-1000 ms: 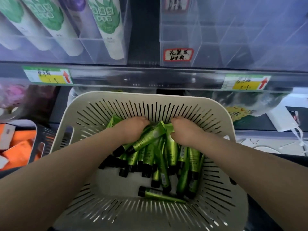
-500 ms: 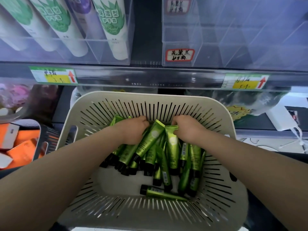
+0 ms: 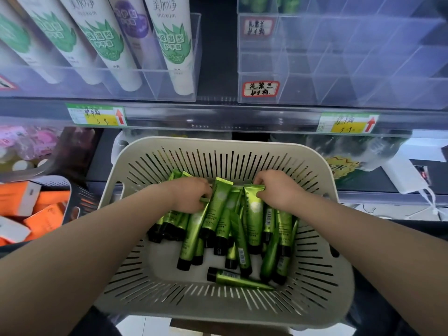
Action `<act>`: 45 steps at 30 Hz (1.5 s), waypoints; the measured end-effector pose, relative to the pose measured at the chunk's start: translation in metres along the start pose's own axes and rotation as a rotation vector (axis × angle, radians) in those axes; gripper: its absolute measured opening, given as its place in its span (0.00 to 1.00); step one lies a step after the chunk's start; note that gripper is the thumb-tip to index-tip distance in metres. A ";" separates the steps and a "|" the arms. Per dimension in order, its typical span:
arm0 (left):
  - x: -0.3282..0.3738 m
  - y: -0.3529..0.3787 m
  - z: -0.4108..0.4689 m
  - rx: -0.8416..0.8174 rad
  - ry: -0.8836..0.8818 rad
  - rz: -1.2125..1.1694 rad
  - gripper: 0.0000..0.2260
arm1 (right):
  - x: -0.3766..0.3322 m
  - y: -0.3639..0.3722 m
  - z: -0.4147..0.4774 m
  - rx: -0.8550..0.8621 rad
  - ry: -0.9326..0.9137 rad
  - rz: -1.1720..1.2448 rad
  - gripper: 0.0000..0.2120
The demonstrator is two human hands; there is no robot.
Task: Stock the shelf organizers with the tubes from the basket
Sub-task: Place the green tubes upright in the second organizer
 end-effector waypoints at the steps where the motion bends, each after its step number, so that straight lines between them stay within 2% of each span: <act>1: 0.001 -0.001 -0.001 0.003 0.018 0.003 0.11 | 0.000 0.000 -0.001 0.001 0.001 0.004 0.17; 10: 0.009 0.007 -0.010 -0.045 0.120 -0.024 0.04 | -0.003 -0.003 -0.006 0.016 0.002 0.027 0.15; 16: 0.009 0.001 -0.024 -0.007 0.092 -0.044 0.05 | -0.010 -0.013 -0.014 0.057 -0.037 0.104 0.07; 24: 0.022 -0.012 -0.052 0.035 0.077 -0.015 0.07 | -0.018 -0.030 -0.038 0.095 -0.065 0.167 0.04; 31: 0.027 -0.041 -0.088 0.166 0.018 0.058 0.09 | -0.021 -0.062 -0.073 0.173 -0.062 0.173 0.04; 39: 0.050 -0.097 -0.128 0.412 -0.055 0.134 0.07 | -0.029 -0.105 -0.115 0.289 -0.115 0.180 0.04; 45: 0.093 -0.142 -0.153 0.573 -0.002 0.152 0.07 | -0.034 -0.140 -0.144 0.362 -0.157 0.207 0.07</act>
Point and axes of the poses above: each hand's wrist, its own z-axis towards the middle knuckle, its own y-axis out of the palm, x = y × z, the point moved 8 cm from there along z, towards the middle knuckle, and after that the axes turned 4 degrees about -x, right-handed, at the moved point
